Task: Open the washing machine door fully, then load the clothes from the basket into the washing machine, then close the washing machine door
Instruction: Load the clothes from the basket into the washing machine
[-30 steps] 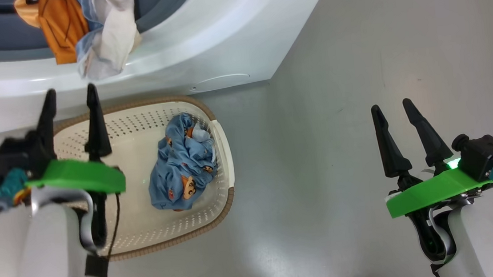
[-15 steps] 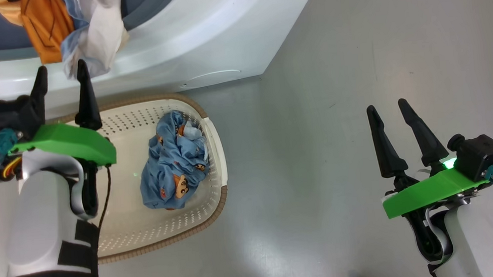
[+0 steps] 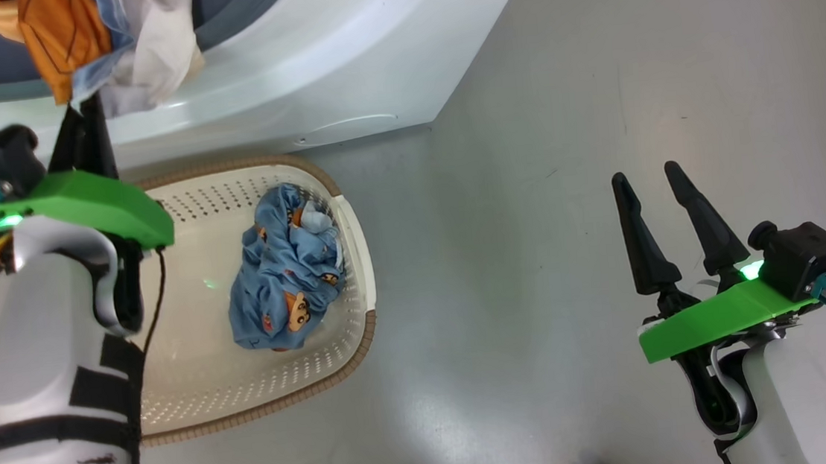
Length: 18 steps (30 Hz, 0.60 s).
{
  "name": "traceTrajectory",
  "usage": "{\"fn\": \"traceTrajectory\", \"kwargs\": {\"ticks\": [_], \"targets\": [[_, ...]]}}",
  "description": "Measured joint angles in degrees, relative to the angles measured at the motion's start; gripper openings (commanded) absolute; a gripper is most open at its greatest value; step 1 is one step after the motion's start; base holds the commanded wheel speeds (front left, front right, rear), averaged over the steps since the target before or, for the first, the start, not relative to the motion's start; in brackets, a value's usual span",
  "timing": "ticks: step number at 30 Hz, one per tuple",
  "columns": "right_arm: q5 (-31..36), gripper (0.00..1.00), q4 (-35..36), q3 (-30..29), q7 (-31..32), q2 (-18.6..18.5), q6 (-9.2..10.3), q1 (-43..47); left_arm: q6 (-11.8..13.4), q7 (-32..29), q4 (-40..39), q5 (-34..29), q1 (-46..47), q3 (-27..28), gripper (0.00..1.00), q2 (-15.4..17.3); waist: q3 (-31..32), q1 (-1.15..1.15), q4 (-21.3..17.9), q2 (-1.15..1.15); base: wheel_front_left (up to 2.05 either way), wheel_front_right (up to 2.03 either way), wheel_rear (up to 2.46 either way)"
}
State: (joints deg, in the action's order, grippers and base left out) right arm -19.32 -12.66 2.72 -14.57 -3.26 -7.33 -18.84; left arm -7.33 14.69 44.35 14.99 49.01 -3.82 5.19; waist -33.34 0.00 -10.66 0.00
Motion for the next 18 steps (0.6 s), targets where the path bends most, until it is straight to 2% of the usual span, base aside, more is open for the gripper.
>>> {"fn": "traceTrajectory", "kwargs": {"ticks": [18], "targets": [[-0.5, 1.00, 0.0, 0.6, 0.0, 0.1, 0.00, -0.2, 0.0, 0.0, 4.7, 2.1, 10.5, -0.3, 0.00, 1.9, 0.1, 0.00, -1.1, 0.00, 0.00, 0.00, 0.00]]}}
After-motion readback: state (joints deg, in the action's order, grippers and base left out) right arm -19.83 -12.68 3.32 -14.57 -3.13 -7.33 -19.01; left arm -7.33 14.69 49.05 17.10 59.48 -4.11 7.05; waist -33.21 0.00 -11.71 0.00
